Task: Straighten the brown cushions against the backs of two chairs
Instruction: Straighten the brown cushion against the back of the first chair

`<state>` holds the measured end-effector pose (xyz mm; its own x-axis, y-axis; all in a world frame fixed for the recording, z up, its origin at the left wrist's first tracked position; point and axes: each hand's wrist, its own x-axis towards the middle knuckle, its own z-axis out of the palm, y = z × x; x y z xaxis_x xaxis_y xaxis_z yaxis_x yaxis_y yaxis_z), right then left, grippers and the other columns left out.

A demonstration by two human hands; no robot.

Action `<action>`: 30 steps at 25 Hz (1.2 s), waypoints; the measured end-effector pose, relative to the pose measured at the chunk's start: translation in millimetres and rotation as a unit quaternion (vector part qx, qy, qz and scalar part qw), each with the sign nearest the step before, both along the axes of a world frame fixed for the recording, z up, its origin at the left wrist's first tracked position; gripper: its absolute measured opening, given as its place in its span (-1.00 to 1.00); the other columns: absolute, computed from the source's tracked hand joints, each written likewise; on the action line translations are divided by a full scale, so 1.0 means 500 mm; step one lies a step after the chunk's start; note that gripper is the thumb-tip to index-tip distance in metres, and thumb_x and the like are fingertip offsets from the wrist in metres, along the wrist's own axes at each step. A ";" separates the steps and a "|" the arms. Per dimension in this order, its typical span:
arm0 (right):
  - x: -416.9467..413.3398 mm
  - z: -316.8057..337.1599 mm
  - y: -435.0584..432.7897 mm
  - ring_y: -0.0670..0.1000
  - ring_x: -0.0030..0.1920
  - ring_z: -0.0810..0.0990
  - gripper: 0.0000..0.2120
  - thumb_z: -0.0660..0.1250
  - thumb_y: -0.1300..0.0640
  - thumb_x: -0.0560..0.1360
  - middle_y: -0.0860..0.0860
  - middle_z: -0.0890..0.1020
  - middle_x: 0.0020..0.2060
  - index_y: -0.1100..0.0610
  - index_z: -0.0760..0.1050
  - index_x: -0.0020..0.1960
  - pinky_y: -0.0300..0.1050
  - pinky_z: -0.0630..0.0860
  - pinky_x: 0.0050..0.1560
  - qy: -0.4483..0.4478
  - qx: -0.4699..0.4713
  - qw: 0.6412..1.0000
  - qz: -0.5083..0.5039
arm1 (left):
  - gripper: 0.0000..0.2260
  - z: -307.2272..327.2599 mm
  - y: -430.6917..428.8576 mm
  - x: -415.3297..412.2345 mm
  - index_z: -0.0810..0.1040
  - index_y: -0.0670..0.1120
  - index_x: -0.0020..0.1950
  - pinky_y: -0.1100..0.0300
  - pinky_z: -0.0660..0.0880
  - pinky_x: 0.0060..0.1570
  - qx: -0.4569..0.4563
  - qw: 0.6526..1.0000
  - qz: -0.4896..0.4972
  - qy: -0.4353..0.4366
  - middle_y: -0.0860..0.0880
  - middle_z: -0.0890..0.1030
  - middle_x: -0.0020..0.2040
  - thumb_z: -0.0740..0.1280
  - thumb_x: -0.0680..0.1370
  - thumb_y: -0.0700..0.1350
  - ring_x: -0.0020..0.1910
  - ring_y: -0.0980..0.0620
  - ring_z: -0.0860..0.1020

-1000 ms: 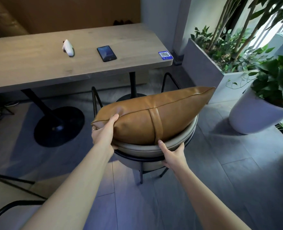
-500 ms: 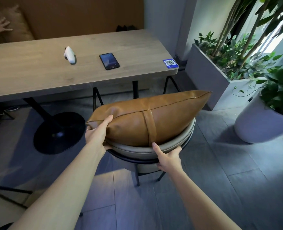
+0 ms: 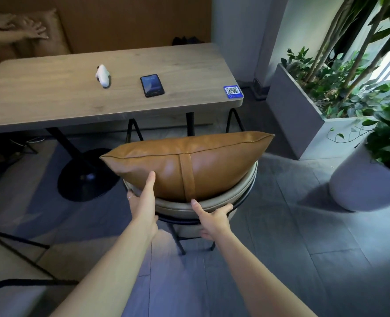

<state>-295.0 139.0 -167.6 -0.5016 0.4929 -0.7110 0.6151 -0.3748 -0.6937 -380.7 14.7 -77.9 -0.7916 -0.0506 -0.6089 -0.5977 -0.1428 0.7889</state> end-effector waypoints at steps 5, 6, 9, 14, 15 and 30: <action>0.098 0.034 0.115 0.21 0.15 0.67 -0.21 0.44 -0.39 0.36 0.08 0.58 0.27 0.01 0.30 0.41 0.19 0.68 0.10 -0.003 0.059 0.998 -0.009 | 0.13 -0.007 0.114 0.109 -0.14 0.14 0.69 -0.27 0.29 0.51 0.033 0.996 0.036 -0.077 -0.04 0.12 0.69 0.56 0.39 0.27 0.59 -0.24 0.25; 0.111 0.044 0.147 0.20 0.14 0.66 -0.23 0.44 -0.35 0.39 0.08 0.56 0.29 0.00 0.29 0.44 0.18 0.67 0.09 -0.001 0.060 0.998 -0.023 | 0.18 -0.004 0.137 0.121 -0.16 0.14 0.69 -0.27 0.30 0.50 0.054 0.994 0.043 -0.086 -0.04 0.11 0.70 0.56 0.33 0.34 0.59 -0.25 0.24; 0.123 0.065 0.221 0.22 0.23 0.60 -0.15 0.45 -0.23 0.50 0.10 0.47 0.44 -0.06 0.10 0.62 0.10 0.65 0.00 0.007 0.047 0.999 -0.020 | 0.35 0.007 0.171 0.108 -0.08 0.12 0.70 -0.38 0.33 0.45 0.093 0.991 0.050 -0.081 -0.01 0.05 0.71 0.48 0.08 0.53 0.62 -0.26 0.18; 0.059 0.075 0.276 0.22 0.35 0.55 0.00 0.47 -0.19 0.51 0.01 0.34 0.59 -0.17 -0.13 0.70 0.19 0.64 0.14 0.017 0.030 0.999 0.011 | 0.53 0.009 0.184 0.062 -0.06 0.16 0.69 -0.58 0.27 0.35 0.074 0.992 0.057 -0.089 0.00 0.09 0.70 0.51 -0.18 0.56 0.61 -0.28 0.18; 0.040 0.068 0.284 0.19 0.27 0.59 -0.02 0.47 -0.14 0.52 0.02 0.37 0.57 -0.14 -0.10 0.70 0.17 0.66 0.13 0.016 0.038 0.999 0.022 | 0.55 0.006 0.186 0.057 -0.03 0.17 0.69 -0.60 0.26 0.34 0.068 0.992 0.056 -0.092 -0.02 0.11 0.69 0.52 -0.22 0.55 0.61 -0.30 0.19; -0.024 0.033 0.305 0.21 0.45 0.46 0.10 0.47 -0.05 0.20 0.05 0.44 0.52 0.02 0.13 0.68 0.29 0.54 0.33 0.050 0.054 0.997 0.018 | 0.15 -0.004 0.199 0.015 0.05 0.09 0.67 -0.61 0.31 0.29 -0.008 0.988 0.080 -0.128 -0.09 0.16 0.67 0.58 0.25 0.38 0.58 -0.36 0.22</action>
<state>-306.9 291.4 -151.3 -0.5861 0.5445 -0.5999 0.5529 -0.2724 -0.7874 -373.1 114.1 -79.8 -0.5922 -0.1730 -0.7870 -0.7495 -0.2402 0.6168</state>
